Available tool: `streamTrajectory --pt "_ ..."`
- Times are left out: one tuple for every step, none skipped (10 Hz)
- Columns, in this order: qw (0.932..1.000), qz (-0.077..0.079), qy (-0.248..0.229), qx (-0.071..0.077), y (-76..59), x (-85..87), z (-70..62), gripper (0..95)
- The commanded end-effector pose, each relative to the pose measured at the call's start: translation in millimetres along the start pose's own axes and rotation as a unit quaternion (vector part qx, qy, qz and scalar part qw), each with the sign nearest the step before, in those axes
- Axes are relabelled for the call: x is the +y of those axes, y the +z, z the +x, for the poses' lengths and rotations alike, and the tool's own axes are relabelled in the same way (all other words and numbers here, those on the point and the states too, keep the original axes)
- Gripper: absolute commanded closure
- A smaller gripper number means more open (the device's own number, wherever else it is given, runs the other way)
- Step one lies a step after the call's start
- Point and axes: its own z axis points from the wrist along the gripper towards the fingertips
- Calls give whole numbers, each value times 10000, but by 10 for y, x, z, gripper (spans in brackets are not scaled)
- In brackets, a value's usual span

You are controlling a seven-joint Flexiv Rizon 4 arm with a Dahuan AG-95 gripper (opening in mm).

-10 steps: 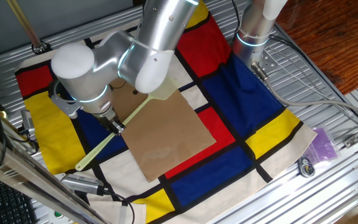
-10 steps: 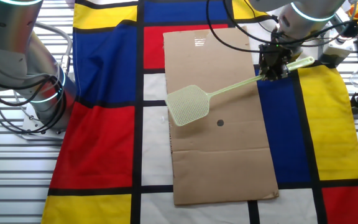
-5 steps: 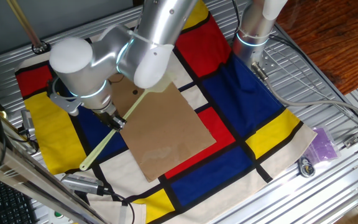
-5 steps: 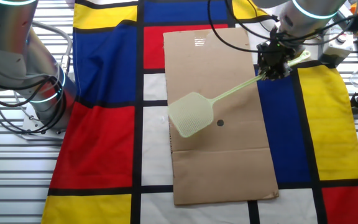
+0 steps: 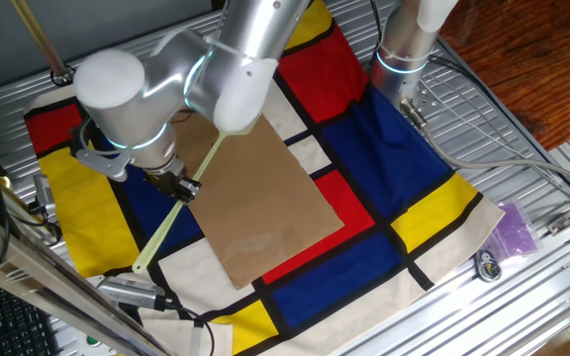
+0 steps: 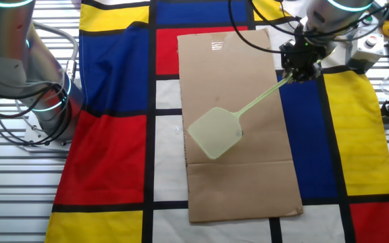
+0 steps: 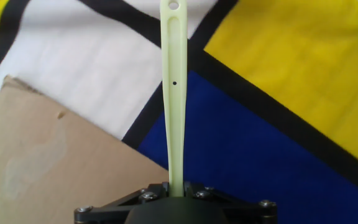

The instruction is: Swat with a flyswatter

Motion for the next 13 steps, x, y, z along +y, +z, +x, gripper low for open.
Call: streamTrajectory --pt "9997 48 -246 -54 -67 -1 -105 950" --pt "9998 42 -163 -61 -74 -4 -124 950" --pt "9999 48 -144 -53 -76 -5 -127 950" --pt "9999 39 -118 -62 -79 -5 -126 950" --pt "9999 -20 -19 -118 -86 -22 -118 950" --pt "9998 -102 -2 -181 -86 -22 -118 950" --pt "9995 -157 -163 -220 -86 -22 -118 950" --pt "9993 -153 -279 -219 -86 -22 -118 950" --pt "9990 -145 -366 -220 -86 -22 -118 950" --pt "9989 -138 -389 -238 -86 -22 -118 950" --pt "9989 -112 -350 -283 -86 -22 -118 950" --pt "9990 -108 -337 -290 -86 -22 -118 950" --pt "9990 -87 -342 -281 -86 -22 -118 950"
